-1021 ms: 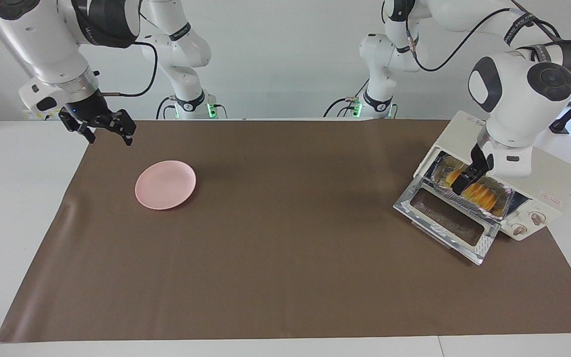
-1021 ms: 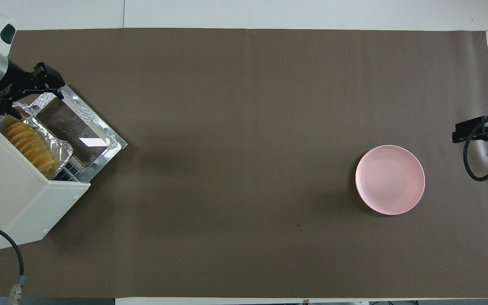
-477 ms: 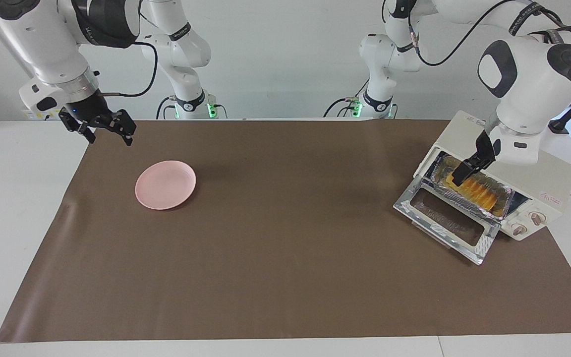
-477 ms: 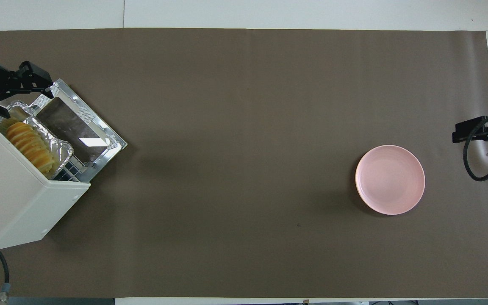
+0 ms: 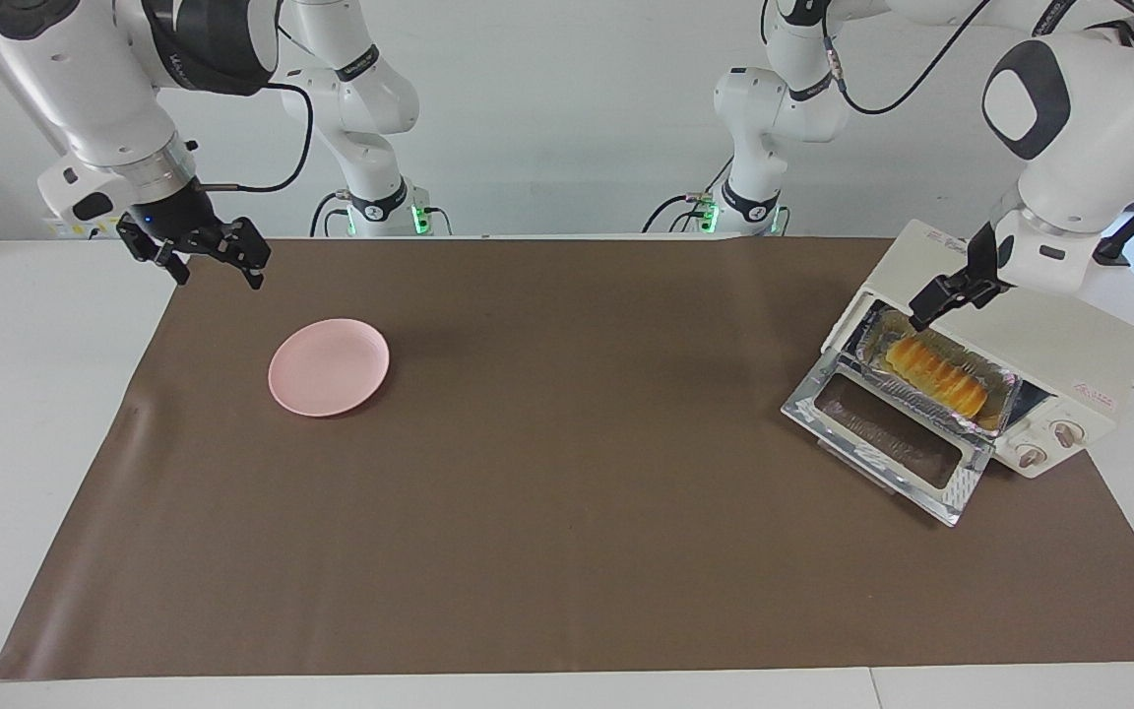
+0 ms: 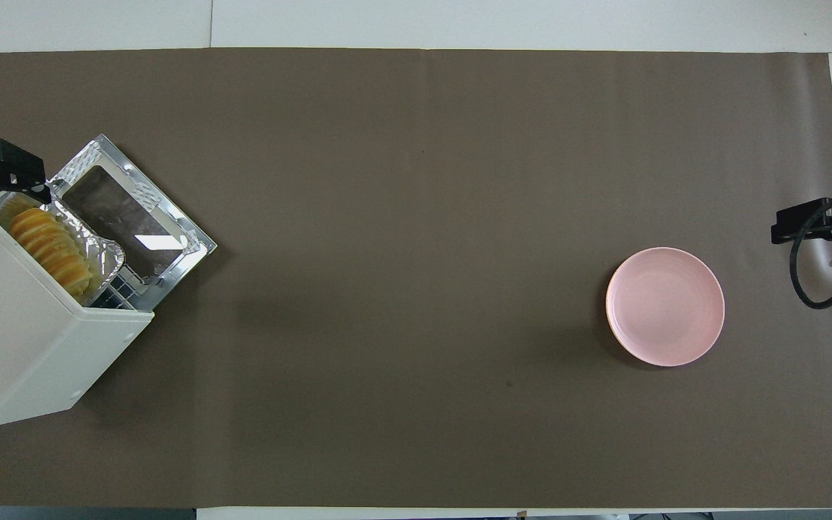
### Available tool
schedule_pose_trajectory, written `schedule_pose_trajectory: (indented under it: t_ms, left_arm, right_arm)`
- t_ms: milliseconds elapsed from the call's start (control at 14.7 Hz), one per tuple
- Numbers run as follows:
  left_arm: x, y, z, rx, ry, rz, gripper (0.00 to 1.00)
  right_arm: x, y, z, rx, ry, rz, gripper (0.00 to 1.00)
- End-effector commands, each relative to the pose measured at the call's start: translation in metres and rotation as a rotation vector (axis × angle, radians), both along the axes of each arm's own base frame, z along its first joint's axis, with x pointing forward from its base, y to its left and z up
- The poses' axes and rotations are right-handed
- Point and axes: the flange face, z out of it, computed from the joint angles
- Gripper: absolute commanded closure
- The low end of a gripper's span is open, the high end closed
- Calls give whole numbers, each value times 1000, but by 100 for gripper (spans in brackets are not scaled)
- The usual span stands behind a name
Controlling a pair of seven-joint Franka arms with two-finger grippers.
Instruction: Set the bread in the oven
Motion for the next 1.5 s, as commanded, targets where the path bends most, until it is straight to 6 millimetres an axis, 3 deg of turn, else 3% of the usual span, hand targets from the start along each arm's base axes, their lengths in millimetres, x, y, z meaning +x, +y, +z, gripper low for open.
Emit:
schedule_pose_trajectory:
  t_ms: [0,136,272,340,817,1021,1157,1430]
  left_arm:
    - [-21,-5,11,-55,11,-100,0]
    - [-35,17,22,-88,-7,-141,0]
    - [-51,14,35,-110,-30,-167,0]
    - [-53,26,34,-111,-24,-144,0]
    - [-69,2,50,-85,-37,-231,0]
    - [-59,0,48,-79,-77,-274,0]
    - [-58,-10,49,-84,-85,-294,0]
    - [-57,-10,48,-65,-85,-307,0]
  right_arm:
    - [-2,-1,1,-11,6,-8,0]
    - [-2,-1,1,-11,6,-8,0]
    - [-2,-1,1,-11,6,-8,0]
    - [-2,-1,1,-11,6,-8,0]
    - [-2,-1,1,-11,6,-8,0]
    - [-2,-1,1,-11,6,-8,0]
    - [-2,-1,1,-11,6,-8,0]
    - [-2,-1,1,-11,6,-8,0]
